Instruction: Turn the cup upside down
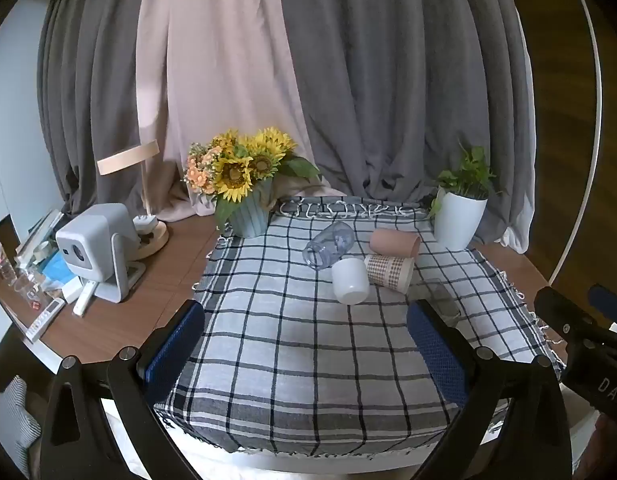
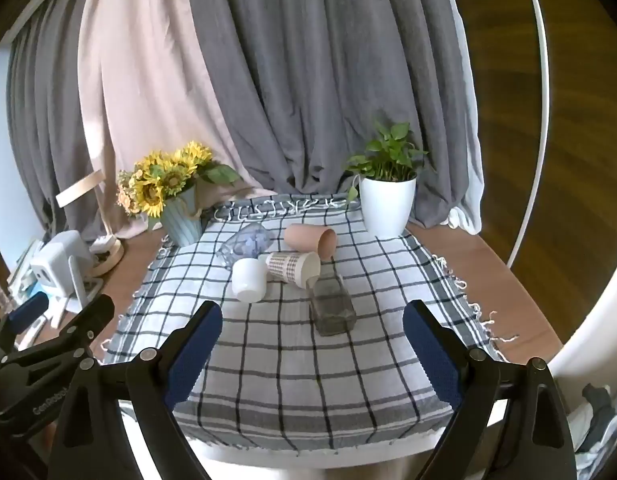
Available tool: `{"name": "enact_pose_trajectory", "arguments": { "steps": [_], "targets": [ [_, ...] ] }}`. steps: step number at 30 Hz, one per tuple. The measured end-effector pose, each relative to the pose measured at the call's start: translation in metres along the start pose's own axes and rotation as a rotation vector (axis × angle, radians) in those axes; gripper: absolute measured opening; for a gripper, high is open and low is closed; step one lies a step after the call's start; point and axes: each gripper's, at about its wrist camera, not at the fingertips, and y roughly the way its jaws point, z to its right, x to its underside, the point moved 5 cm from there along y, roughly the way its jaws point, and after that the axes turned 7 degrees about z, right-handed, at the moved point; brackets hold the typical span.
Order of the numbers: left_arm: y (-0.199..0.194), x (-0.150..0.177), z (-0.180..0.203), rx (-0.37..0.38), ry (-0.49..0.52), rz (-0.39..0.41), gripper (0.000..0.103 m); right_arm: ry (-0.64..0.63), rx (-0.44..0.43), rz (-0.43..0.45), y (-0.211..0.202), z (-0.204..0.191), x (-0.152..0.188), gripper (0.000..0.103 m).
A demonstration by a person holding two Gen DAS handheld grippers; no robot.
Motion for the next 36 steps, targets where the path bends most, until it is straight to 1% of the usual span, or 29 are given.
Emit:
{"name": "enact_pose_trajectory", "arguments": {
  "steps": [7, 8, 14, 36],
  "targets": [
    [-0.0028, -0.0025, 0.0015, 0.006, -0.005, 0.008, 0.103, 0.000, -0.001, 0.008, -0.0020, 0.0003, -0.0001, 0.092],
    [-0.0016, -0.0005, 0.0043, 0.001, -0.002, -0.001, 0.103, -0.001, -0.002, 0.009, -0.0019, 0.0001, -0.0002, 0.092],
    [-0.0034, -0.0025, 0.0083, -0.001, -0.010, 0.000, 0.103, 0.000, -0.003, 0.012, -0.0038, 0.0010, 0.0001, 0.092],
    [-0.0091, -0.0057, 0.0049, -0.002, -0.011, 0.012, 0.103, 0.002, -0.003, 0.017, -0.0096, 0.0030, 0.0008, 0.092]
  ]
}}
